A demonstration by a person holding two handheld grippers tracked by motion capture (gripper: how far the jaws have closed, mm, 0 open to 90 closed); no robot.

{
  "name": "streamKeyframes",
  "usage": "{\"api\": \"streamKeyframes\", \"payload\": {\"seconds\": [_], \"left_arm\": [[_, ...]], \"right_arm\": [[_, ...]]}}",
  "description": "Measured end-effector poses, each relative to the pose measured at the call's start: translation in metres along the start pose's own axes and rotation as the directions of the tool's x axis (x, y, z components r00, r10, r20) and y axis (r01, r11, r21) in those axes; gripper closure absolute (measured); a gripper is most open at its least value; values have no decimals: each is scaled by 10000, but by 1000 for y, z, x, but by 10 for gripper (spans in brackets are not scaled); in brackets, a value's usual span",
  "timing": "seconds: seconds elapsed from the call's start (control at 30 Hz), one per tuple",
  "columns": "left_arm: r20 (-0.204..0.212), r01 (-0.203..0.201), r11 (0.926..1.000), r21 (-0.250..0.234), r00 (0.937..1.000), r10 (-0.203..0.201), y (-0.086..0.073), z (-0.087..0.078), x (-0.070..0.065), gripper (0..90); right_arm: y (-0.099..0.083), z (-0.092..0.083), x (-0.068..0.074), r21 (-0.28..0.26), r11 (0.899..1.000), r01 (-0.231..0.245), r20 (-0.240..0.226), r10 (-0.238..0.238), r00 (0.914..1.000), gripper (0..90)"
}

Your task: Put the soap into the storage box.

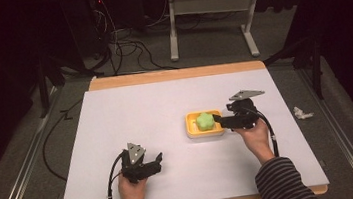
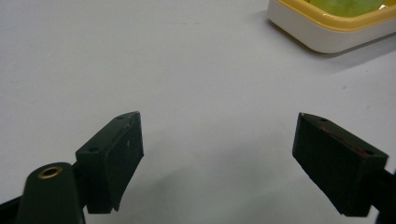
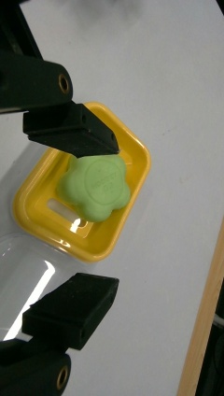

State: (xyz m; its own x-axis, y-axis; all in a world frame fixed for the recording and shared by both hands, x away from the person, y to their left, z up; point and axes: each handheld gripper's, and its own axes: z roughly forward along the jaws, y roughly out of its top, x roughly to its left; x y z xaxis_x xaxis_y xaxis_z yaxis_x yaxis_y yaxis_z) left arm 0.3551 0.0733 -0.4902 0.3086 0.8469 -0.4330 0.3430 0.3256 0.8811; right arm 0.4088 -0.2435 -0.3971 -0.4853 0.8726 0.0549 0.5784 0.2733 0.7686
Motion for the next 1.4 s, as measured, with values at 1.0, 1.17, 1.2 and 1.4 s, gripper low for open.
{"api": "streamKeyframes", "payload": {"seconds": [1.0, 1.17, 1.2, 1.4], "left_arm": [[37, 125, 9999, -103, 9999, -124, 1, -1, 0, 168], [34, 126, 9999, -106, 9999, -126, 1, -1, 0, 168], [30, 130, 9998, -116, 9999, -130, 1, -1, 0, 168], [38, 125, 9999, -103, 9999, -125, 1, -1, 0, 169]], "right_arm": [[-23, -45, -18, -946, 9946, -418, 206, 439, 9988, 310], [-29, -53, -19, -1223, 9915, -454, 465, 514, 9976, 318], [-30, -54, -20, -1225, 9915, -448, 499, 512, 9974, 320], [-36, -61, -24, -1303, 9899, -567, 598, 649, 9961, 321]]}}
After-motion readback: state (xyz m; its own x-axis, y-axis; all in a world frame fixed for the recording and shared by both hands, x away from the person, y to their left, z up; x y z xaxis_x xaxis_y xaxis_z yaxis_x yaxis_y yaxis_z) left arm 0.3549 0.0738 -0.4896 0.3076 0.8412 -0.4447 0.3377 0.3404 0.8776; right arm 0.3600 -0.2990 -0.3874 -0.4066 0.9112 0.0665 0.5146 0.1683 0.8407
